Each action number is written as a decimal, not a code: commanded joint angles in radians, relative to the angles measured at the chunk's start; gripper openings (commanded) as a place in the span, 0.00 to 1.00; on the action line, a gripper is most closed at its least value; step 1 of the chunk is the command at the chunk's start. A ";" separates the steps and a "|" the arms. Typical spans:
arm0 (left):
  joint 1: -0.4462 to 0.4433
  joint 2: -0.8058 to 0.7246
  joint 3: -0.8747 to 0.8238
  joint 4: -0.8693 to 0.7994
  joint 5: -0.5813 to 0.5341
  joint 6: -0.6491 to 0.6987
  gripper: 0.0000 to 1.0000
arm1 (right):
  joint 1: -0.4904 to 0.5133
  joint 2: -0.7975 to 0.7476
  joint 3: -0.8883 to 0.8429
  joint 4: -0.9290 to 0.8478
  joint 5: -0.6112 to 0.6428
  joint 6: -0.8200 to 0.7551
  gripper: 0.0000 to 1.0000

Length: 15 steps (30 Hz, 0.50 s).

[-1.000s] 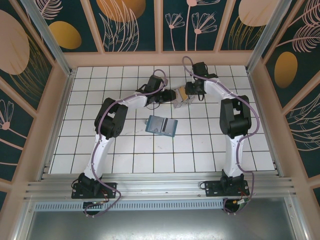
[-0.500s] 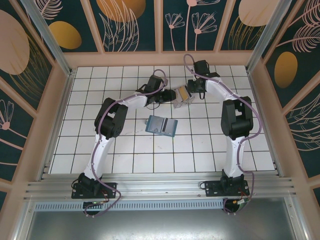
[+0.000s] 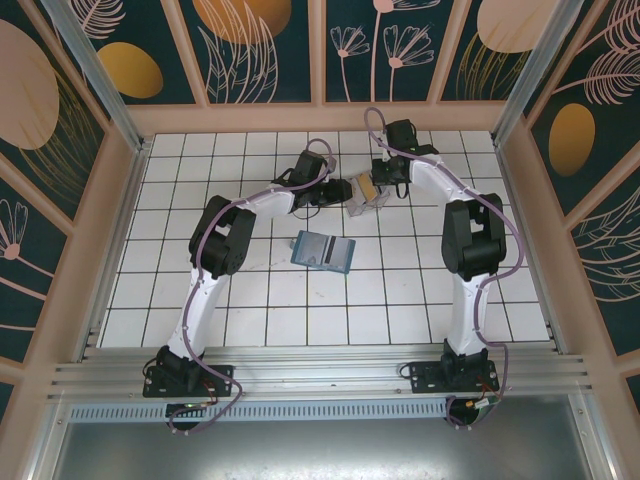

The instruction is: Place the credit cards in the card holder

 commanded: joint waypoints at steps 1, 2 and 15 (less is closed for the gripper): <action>0.000 -0.005 -0.023 -0.054 0.002 -0.002 0.46 | -0.016 -0.034 -0.002 -0.022 0.015 -0.014 0.00; 0.000 -0.005 -0.023 -0.054 0.004 -0.002 0.46 | -0.015 -0.037 -0.007 -0.018 0.003 -0.014 0.00; 0.000 -0.025 -0.037 -0.050 0.004 -0.004 0.46 | -0.057 -0.108 -0.050 0.046 -0.176 0.033 0.00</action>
